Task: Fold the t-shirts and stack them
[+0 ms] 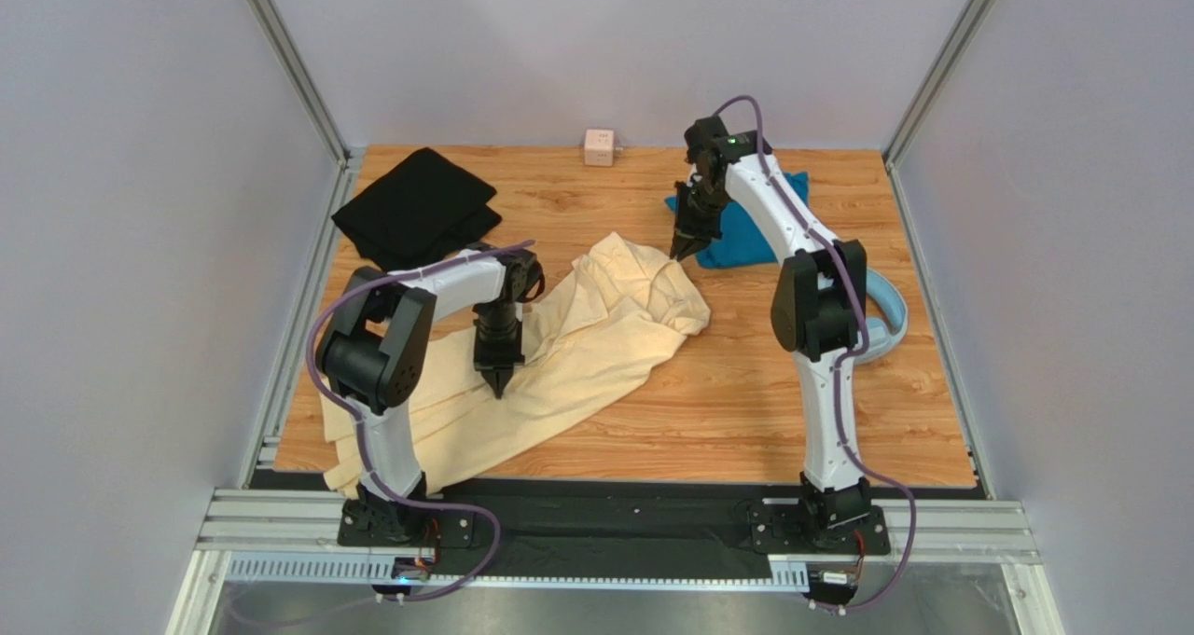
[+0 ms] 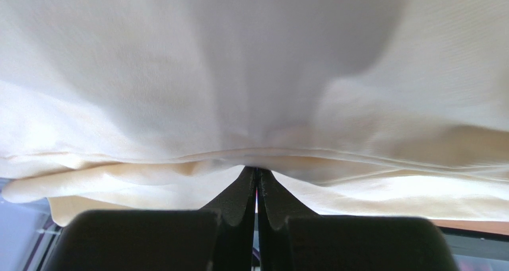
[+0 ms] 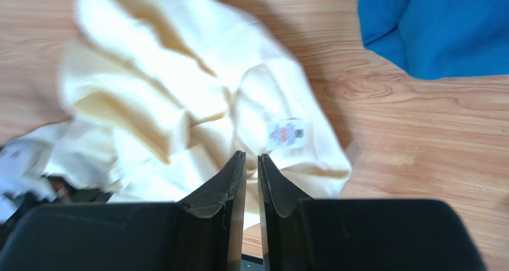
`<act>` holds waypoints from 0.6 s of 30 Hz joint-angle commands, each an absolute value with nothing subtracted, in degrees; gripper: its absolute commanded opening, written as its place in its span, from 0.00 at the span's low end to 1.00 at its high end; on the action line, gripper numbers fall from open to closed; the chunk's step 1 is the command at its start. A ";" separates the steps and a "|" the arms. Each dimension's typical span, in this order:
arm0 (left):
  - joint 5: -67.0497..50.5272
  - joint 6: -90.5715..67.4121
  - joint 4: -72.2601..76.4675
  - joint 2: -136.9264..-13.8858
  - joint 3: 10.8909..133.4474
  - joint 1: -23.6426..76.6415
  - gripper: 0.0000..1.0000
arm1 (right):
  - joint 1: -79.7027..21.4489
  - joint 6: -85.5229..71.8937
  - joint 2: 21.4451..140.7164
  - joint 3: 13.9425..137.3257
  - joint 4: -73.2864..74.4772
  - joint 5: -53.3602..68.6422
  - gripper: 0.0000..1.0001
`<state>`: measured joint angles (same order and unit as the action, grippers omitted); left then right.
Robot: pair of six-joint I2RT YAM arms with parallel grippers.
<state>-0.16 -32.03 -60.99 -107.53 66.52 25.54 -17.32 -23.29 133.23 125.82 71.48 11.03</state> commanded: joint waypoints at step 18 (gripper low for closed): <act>3.34 -26.81 -62.93 -100.29 72.43 25.22 0.07 | -21.53 -22.50 115.31 93.09 65.92 14.77 0.20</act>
